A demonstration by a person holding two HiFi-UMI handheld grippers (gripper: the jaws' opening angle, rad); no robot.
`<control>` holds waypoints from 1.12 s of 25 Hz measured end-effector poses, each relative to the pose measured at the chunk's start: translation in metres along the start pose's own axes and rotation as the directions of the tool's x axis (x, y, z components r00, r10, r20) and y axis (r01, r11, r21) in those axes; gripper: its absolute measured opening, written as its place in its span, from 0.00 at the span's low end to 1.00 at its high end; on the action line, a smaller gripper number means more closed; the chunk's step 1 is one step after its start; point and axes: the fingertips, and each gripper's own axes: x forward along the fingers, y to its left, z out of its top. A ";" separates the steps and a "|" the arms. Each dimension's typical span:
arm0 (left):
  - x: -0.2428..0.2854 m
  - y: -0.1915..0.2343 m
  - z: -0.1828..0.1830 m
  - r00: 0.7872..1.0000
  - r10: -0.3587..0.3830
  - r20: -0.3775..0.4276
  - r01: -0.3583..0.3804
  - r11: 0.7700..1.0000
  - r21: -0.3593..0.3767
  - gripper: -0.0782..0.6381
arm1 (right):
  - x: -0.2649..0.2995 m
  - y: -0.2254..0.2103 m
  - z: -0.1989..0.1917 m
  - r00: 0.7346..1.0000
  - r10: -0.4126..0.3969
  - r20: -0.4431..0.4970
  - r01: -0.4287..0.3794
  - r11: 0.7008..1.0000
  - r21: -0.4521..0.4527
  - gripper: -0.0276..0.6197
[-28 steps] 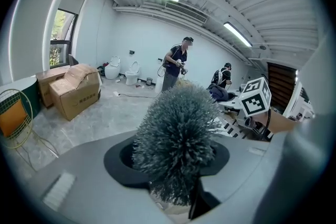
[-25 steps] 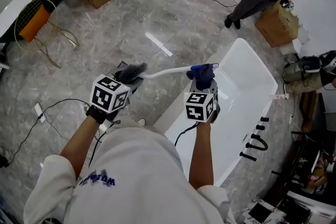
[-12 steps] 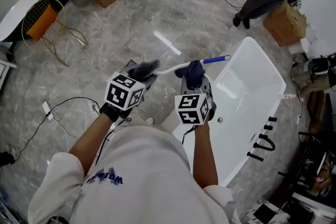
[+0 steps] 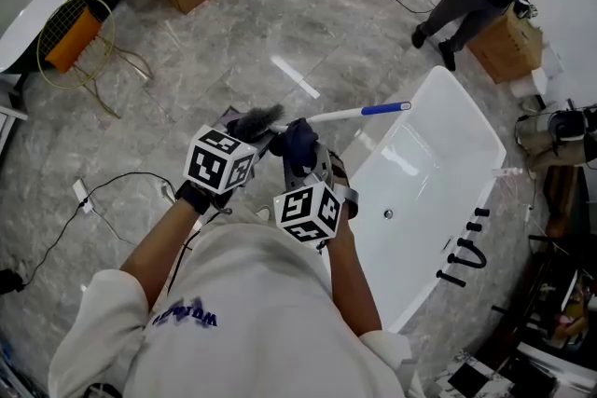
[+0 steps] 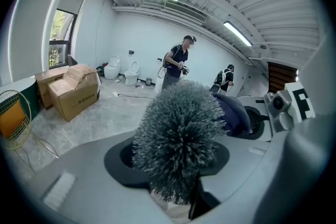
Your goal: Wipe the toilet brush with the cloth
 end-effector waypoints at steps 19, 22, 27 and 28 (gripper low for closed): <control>0.001 -0.011 -0.007 0.998 -0.056 -0.018 0.056 0.998 0.018 0.37 | -0.016 -0.073 -0.057 0.990 -0.098 -0.098 0.122 0.951 0.285 0.15; 0.000 -0.008 -0.010 0.998 -0.059 -0.020 0.059 0.998 0.011 0.37 | -0.020 -0.086 -0.067 0.985 -0.127 -0.115 0.157 0.937 0.312 0.15; 0.000 -0.004 -0.014 0.998 -0.058 -0.026 0.058 0.998 -0.005 0.37 | -0.027 -0.105 -0.085 0.973 -0.172 -0.155 0.216 0.915 0.342 0.15; 0.000 -0.003 -0.015 0.998 -0.056 -0.027 0.056 0.998 -0.008 0.37 | -0.028 -0.108 -0.088 0.971 -0.177 -0.163 0.224 0.911 0.346 0.15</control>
